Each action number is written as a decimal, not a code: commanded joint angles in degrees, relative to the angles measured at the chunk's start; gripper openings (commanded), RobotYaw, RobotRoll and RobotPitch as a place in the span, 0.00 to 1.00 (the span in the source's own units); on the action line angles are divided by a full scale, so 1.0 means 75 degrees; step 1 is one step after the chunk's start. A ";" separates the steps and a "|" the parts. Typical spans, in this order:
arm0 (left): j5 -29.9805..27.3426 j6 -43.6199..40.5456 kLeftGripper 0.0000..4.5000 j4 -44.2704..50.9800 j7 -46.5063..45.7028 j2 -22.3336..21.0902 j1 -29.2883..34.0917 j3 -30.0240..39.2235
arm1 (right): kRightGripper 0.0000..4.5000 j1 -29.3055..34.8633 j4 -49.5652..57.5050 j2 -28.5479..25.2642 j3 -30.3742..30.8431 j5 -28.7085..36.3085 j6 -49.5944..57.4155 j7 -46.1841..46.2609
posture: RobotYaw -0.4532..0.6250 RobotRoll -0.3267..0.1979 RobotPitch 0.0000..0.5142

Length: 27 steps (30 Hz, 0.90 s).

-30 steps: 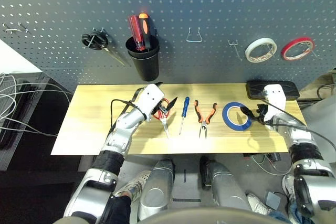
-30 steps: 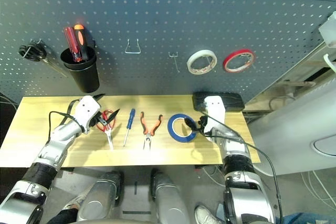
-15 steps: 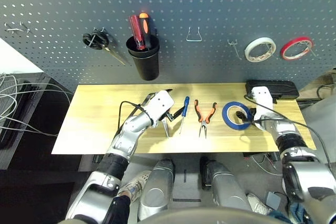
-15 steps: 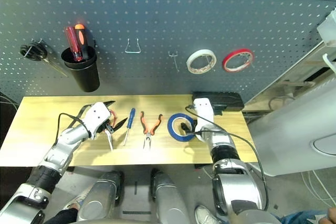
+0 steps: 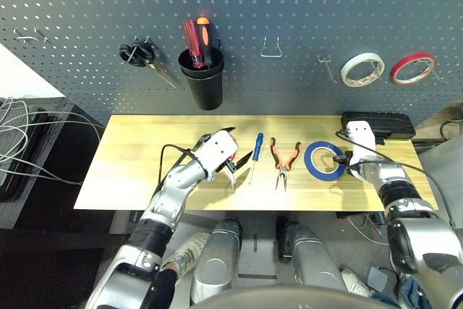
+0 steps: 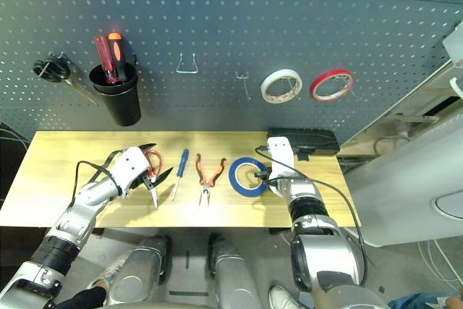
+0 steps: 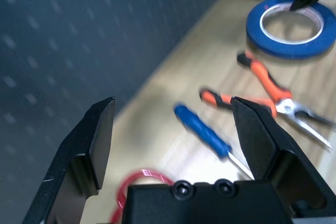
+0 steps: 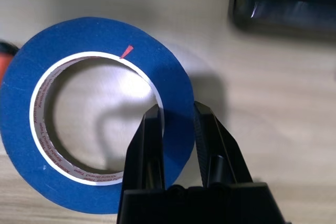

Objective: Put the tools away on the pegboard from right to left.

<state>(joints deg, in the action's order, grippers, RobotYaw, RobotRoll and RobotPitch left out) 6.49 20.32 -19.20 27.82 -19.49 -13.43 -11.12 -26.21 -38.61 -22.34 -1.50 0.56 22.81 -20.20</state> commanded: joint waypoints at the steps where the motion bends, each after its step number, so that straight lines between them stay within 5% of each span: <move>1: -0.0103 0.0948 1.00 0.0005 -0.0105 -0.0034 0.0180 0.0106 | 0.16 0.0635 0.1597 -0.0179 0.0386 -0.0241 -0.0423 -0.0307 | 0.53 0.62 0.33; 7: -0.0411 0.2208 1.00 0.0334 -0.0006 0.0118 0.0302 0.0046 | 0.16 0.1430 0.3601 -0.0479 0.0813 -0.0671 -0.1846 -0.0530 | 0.53 0.62 0.34; 14: -0.0424 0.2739 1.00 0.0554 -0.0073 0.0176 0.0180 0.0069 | 0.16 0.1578 0.4312 -0.0779 0.1042 -0.1364 -0.3547 -0.0263 | 0.52 0.62 0.36; 27: -0.0387 0.3032 1.00 0.0570 -0.0269 0.0170 -0.0082 0.0114 | 0.16 0.2288 0.5236 -0.0979 0.0147 -0.1807 -0.5932 0.1043 | 0.51 0.62 0.39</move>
<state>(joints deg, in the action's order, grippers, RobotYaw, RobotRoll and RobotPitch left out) 3.04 42.33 -15.43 25.84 -18.12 -14.04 -10.09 -10.19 -0.91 -29.47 1.72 -12.28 -19.52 -14.31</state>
